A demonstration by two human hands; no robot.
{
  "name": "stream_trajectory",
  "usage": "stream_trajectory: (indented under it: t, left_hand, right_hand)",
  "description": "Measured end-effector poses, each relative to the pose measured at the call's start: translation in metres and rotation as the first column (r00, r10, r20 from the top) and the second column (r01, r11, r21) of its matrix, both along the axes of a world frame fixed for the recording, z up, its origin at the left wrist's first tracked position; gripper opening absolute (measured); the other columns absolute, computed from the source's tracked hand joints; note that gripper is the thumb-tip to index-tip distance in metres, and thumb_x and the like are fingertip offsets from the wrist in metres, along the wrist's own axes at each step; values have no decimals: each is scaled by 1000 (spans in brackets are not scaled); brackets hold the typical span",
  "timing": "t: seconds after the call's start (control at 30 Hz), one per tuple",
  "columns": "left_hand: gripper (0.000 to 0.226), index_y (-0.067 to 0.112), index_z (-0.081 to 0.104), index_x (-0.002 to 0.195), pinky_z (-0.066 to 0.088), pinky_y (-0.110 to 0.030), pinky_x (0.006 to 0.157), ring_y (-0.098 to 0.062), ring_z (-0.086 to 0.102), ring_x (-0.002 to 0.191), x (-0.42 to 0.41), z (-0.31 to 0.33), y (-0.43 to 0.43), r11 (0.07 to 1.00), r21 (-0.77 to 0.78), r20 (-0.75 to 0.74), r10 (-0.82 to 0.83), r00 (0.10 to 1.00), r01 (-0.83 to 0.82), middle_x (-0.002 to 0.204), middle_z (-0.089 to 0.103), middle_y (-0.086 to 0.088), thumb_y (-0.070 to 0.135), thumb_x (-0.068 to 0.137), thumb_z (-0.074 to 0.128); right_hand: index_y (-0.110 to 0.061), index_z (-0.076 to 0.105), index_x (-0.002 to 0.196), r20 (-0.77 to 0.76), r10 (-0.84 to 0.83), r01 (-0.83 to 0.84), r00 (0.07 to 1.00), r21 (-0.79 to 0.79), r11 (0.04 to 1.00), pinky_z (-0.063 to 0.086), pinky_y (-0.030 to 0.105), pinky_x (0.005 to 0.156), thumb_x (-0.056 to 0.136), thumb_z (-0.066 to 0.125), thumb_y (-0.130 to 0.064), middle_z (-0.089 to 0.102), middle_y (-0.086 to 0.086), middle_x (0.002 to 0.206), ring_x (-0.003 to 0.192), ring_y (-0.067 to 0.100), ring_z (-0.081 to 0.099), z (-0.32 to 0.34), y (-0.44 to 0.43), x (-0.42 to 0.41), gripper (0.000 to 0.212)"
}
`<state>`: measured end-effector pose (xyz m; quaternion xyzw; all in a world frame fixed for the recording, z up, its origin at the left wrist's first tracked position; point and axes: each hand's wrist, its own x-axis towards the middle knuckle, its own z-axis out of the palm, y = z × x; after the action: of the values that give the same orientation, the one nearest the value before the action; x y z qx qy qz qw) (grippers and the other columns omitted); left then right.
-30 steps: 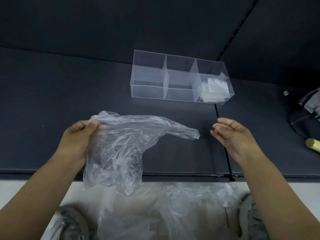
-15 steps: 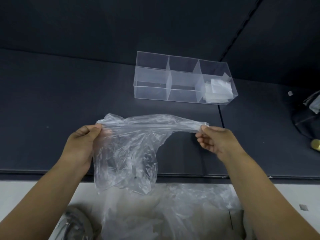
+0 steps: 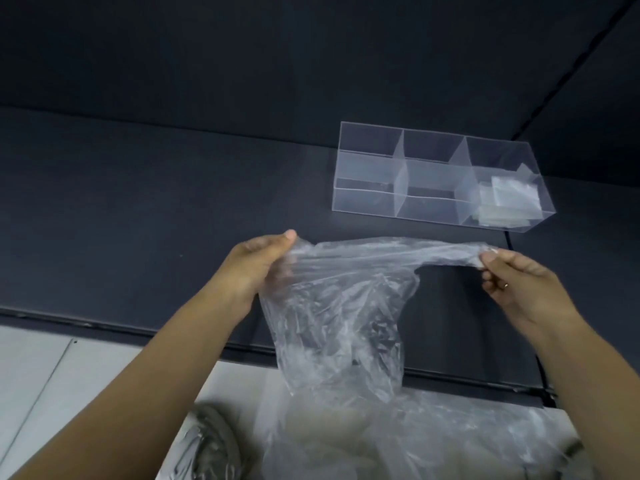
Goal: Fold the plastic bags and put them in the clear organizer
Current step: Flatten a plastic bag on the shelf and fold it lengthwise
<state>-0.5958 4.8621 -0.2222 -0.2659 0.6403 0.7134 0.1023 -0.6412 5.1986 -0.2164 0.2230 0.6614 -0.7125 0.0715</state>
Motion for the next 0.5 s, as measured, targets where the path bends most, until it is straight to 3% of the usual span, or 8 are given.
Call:
stream_trajectory:
  t: [0.1, 0.2, 0.3, 0.4, 0.5]
  left_hand:
    - [21, 15, 76, 82, 51, -19, 60, -9, 68, 66, -11, 0, 6, 984, -156, -35, 88, 996, -92, 76, 74, 1, 35, 84, 71]
    - [20, 16, 71, 70, 46, -11, 47, -2, 64, 53, -16, -2, 8, 950, -137, -91, 272, 958, -282, 60, 70, 8, 30, 84, 72]
    - [23, 17, 68, 67, 46, -13, 44, -4, 63, 48, -20, -3, 11, 913, -76, -63, 398, 915, -402, 54, 67, 8, 31, 84, 72]
    - [24, 18, 68, 72, 50, -22, 57, -12, 66, 61, -30, -2, 12, 892, -2, 40, 452, 891, -452, 63, 69, 5, 37, 87, 67]
    - [34, 19, 67, 81, 53, -29, 69, -16, 68, 75, -34, 2, 9, 932, 51, 61, 355, 933, -358, 78, 71, 3, 48, 93, 54]
  right_hand:
    - [-14, 67, 86, 12, 3, -2, 1000, -16, 1000, 47, 10, 54, 90, 61, -9, 63, -8, 59, 51, 0, 51, 0, 5, -8, 8]
    - [-12, 67, 85, 25, -9, 10, 1000, -7, 1000, 41, 11, 48, 90, 62, -11, 59, -5, 57, 51, 3, 46, -4, 13, -16, 7]
    - [-10, 67, 84, 37, -9, 7, 999, 43, 999, 38, 11, 44, 89, 64, -10, 57, -3, 57, 53, 5, 43, -8, 13, -21, 7]
    - [-14, 65, 83, 8, -103, 101, 995, 108, 989, 44, 11, 52, 91, 61, -7, 63, -2, 65, 56, 4, 50, -8, 7, -25, 12]
    - [-22, 60, 85, -50, -122, 129, 991, 178, 976, 47, 18, 68, 93, 61, -19, 59, -1, 81, 68, 4, 56, 2, -6, -13, 9]
